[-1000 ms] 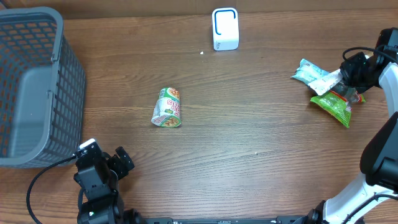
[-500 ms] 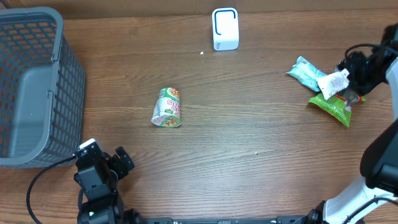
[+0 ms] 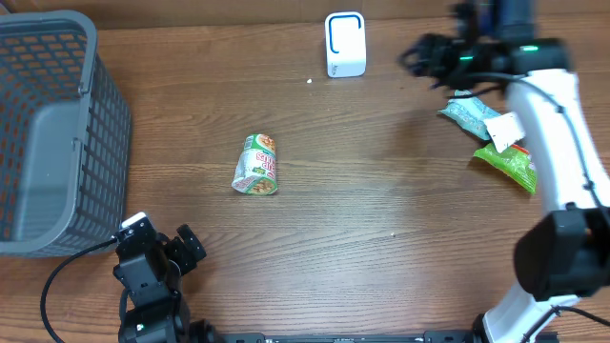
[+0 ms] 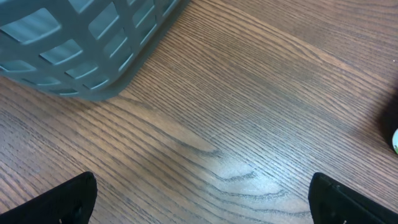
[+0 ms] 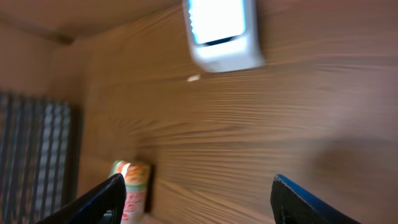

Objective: Scan the item barcode
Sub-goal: 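Move the right gripper left over the cup noodle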

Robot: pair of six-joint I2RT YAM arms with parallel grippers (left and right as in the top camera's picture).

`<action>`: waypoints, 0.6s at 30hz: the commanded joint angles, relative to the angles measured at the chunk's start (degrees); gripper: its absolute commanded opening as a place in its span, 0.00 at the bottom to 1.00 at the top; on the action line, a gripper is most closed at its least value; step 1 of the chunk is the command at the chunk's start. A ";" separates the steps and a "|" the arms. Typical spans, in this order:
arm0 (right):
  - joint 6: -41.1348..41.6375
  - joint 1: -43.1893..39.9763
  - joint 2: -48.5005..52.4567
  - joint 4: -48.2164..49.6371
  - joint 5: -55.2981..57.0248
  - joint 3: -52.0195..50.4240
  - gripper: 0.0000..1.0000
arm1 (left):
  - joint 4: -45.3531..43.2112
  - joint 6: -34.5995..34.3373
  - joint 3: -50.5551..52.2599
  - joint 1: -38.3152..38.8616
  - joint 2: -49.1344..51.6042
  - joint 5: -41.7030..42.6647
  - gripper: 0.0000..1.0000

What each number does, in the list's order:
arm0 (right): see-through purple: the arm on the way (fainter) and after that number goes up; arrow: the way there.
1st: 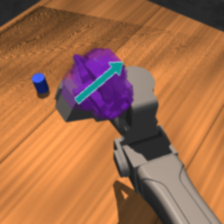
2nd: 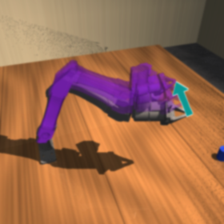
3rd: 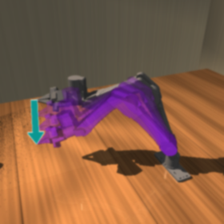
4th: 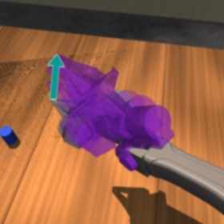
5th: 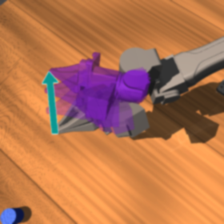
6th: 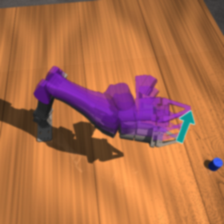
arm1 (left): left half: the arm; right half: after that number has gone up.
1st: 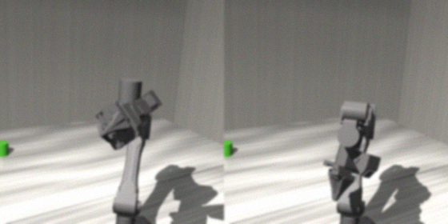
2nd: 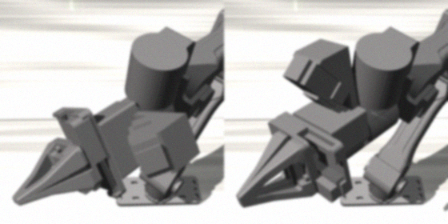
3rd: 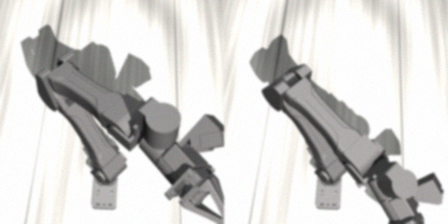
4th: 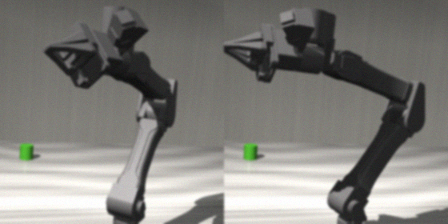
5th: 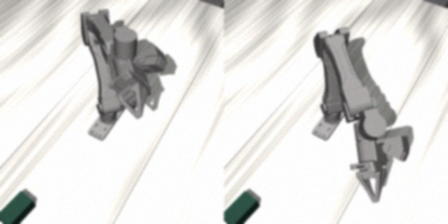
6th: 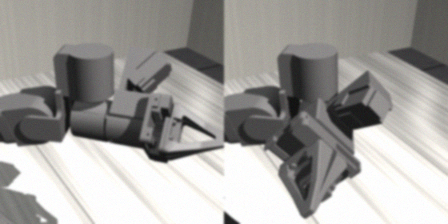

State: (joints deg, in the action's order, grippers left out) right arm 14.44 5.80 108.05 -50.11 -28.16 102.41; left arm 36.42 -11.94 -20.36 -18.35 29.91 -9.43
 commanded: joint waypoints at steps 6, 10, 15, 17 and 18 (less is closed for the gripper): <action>-0.72 12.70 5.92 8.70 -0.87 0.42 0.77 | -0.22 -0.48 -1.03 0.37 -0.26 0.26 1.00; 0.57 17.07 9.20 10.73 -0.85 0.42 0.77 | -0.22 -0.48 -1.03 0.37 -0.26 0.28 1.00; 2.34 21.57 13.57 12.55 -0.85 0.42 0.77 | -0.22 -0.48 -1.03 0.37 -0.26 0.28 1.00; 2.78 22.95 14.75 12.83 -0.83 0.42 0.77 | -0.22 -0.48 -1.03 0.37 -0.26 0.28 0.99; 3.48 23.47 15.41 13.07 -0.76 0.42 0.78 | -0.22 -0.46 -1.03 0.37 -0.26 0.26 1.00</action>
State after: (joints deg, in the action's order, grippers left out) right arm 16.12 27.81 121.84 -37.78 -28.69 102.41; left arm 36.42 -11.92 -20.36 -18.35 29.91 -9.43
